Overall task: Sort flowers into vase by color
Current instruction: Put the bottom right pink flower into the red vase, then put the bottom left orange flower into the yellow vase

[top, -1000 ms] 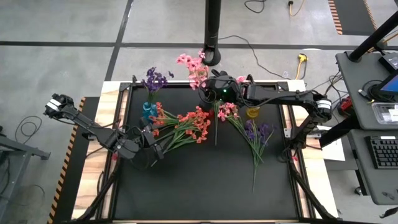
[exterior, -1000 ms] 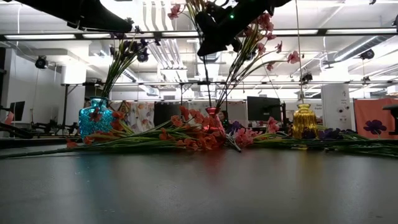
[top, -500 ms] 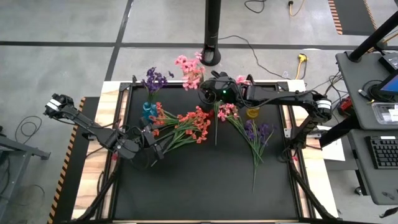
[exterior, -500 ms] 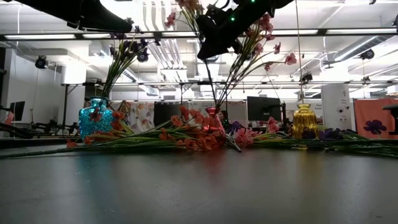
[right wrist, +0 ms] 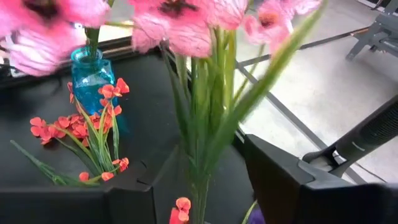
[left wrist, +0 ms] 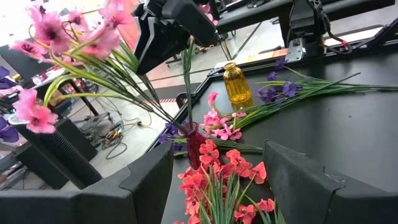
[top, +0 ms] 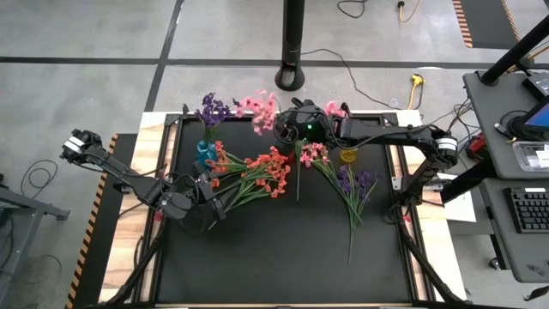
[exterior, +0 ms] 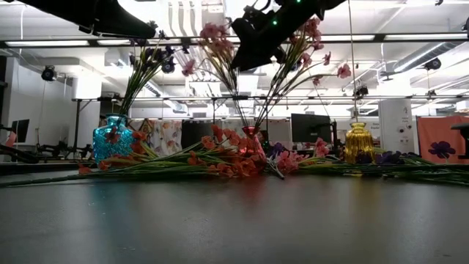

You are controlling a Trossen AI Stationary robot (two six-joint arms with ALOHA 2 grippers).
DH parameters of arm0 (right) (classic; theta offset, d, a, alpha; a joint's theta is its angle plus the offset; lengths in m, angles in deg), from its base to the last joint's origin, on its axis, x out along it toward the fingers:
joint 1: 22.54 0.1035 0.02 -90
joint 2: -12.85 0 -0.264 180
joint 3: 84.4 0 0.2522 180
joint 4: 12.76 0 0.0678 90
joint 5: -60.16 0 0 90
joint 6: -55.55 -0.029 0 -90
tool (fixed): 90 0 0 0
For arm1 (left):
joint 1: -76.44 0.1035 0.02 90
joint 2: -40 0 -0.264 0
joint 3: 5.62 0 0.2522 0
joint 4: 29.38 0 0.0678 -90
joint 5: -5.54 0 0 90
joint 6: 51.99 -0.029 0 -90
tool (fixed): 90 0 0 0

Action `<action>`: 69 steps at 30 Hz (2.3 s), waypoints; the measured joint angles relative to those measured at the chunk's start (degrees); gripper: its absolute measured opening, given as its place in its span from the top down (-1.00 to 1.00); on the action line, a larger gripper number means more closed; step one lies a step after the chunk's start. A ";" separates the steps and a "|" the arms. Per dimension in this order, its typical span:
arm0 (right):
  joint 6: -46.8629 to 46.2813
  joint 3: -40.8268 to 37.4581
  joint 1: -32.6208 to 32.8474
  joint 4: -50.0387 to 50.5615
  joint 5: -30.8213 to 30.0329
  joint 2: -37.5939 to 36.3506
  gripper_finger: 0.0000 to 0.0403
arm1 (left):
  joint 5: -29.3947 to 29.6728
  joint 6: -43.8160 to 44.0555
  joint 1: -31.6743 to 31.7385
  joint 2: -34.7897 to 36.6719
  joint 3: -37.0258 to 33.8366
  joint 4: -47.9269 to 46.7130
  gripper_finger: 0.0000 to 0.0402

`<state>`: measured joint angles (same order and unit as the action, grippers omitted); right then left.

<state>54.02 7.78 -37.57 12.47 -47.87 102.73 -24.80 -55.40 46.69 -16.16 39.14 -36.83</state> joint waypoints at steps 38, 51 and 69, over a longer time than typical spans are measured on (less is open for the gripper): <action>-1.48 0.00 7.93 5.46 0.20 -16.70 -0.31 | -29.24 38.87 -0.99 -11.63 1.82 -12.25 -0.15; -1.50 0.00 11.06 5.92 0.07 -18.52 -0.29 | -31.93 40.48 -1.07 -12.37 5.21 -17.31 -0.15; -6.02 0.00 15.94 14.07 0.04 -19.86 -0.20 | -34.80 42.61 -1.22 -12.37 5.73 -16.96 -0.15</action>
<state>48.00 7.78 -21.63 26.54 -47.82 82.87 -59.60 -12.79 45.46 -28.54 44.87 -53.79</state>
